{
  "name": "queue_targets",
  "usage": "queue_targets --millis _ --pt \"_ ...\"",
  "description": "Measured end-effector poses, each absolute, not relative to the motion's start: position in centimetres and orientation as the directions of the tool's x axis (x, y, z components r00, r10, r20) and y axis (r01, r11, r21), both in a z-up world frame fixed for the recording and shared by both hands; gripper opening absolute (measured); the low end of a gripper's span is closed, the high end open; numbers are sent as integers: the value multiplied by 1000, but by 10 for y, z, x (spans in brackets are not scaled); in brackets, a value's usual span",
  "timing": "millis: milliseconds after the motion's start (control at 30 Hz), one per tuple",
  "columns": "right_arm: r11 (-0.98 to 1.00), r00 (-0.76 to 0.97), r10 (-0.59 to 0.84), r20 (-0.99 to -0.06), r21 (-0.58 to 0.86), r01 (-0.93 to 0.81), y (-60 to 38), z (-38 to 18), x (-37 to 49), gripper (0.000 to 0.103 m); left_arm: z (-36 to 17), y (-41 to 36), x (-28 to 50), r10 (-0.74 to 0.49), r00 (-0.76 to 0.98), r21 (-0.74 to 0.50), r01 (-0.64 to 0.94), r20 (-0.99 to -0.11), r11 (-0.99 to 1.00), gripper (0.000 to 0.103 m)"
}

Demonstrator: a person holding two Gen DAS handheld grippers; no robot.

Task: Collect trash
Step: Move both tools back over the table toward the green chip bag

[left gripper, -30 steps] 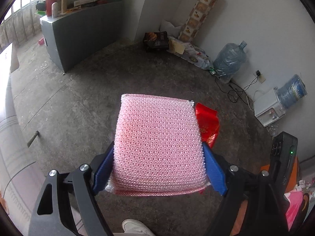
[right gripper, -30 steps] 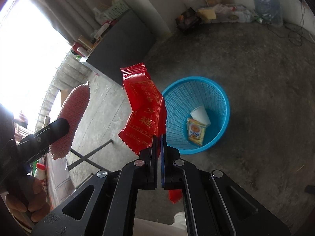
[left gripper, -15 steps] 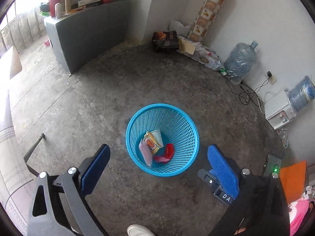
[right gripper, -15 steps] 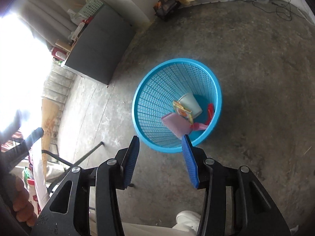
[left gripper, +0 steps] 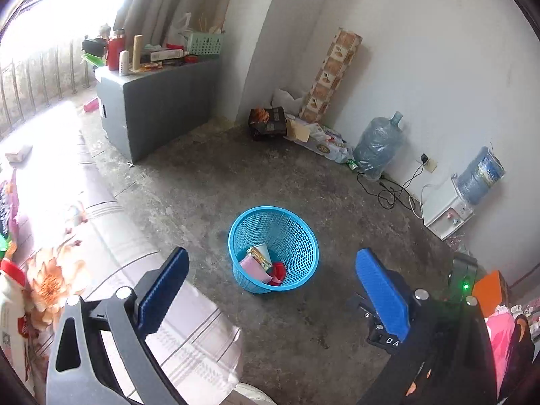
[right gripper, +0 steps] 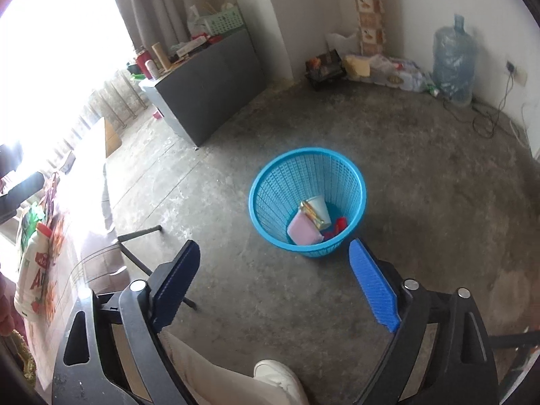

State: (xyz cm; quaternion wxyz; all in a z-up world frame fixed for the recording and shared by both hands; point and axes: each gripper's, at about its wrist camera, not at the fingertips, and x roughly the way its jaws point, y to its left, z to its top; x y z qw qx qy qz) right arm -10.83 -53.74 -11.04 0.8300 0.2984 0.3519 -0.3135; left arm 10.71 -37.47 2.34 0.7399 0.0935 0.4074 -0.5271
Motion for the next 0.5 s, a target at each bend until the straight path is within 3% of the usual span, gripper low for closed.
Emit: queue_targets --millis 267,500 --pt "771 587 -394 -707 93 630 -472 -71 -79 95 51 -254 113 -725 262 -258 813 -637 521 97" --pt "840 630 -467 -620 -89 536 -423 -54 -67 95 50 -151 139 -700 357 -311 706 -618 636 97"
